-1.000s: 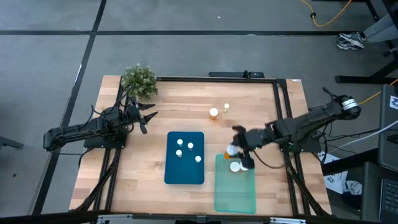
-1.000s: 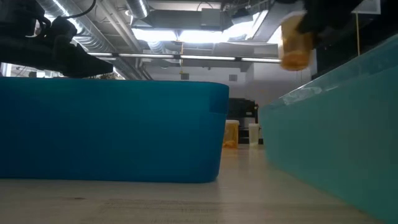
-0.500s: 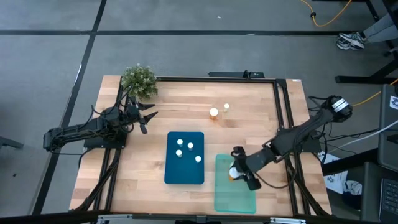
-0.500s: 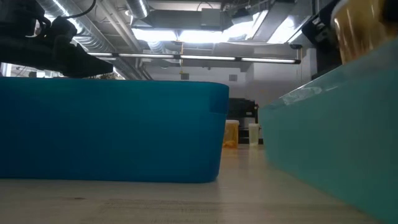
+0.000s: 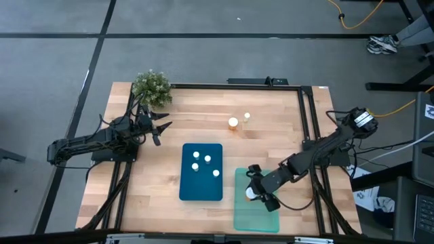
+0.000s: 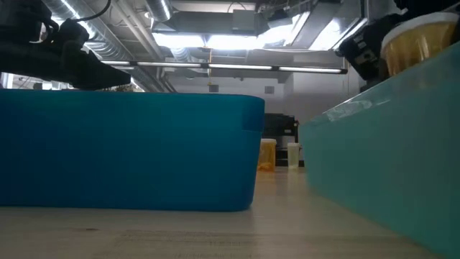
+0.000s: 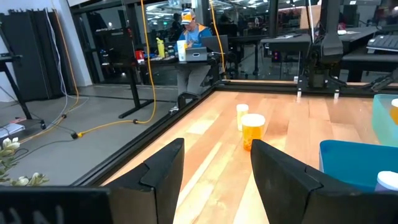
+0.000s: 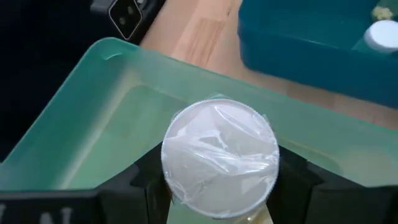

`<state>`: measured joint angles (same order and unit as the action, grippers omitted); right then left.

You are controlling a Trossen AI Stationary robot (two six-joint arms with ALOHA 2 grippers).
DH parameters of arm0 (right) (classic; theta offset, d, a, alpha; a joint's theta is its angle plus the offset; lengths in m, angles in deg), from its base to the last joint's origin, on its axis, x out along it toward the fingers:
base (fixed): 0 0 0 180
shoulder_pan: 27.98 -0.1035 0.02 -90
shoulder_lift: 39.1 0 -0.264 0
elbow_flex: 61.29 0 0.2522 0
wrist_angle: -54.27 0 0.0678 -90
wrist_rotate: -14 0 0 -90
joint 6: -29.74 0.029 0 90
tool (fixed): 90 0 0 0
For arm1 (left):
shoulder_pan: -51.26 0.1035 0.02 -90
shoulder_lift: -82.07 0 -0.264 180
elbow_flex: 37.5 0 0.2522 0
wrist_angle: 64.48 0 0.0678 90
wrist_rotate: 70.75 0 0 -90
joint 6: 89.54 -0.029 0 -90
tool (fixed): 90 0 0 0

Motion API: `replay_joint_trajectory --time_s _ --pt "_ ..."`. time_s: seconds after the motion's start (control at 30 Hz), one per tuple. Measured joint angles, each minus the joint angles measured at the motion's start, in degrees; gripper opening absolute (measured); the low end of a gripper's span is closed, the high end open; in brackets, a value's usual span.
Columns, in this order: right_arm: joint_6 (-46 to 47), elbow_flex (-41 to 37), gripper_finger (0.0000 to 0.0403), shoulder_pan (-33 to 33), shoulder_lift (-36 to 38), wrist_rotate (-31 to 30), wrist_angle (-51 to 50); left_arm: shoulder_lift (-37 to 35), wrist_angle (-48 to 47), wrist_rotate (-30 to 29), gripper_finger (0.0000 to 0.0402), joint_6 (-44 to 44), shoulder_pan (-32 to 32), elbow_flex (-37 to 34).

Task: Pick and place medicine bottles into bin by pill shape (circle, oval)
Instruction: Put the right orange pill bottle into the light blue bin

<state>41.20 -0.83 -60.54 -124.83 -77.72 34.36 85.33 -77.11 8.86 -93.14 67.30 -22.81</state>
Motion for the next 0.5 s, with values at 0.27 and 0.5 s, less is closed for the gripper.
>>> replay_joint_trajectory --time_s 0.27,0.5 --pt "0.7 0.0 0.0198 1.32 -5.05 -0.1 1.73 -0.01 0.0 0.0 0.0177 0.0 0.01 0.0" --pt "0.2 0.0 0.0198 1.64 -6.81 0.24 2.59 -0.02 0.0 0.0 0.0177 0.0 0.02 0.0"
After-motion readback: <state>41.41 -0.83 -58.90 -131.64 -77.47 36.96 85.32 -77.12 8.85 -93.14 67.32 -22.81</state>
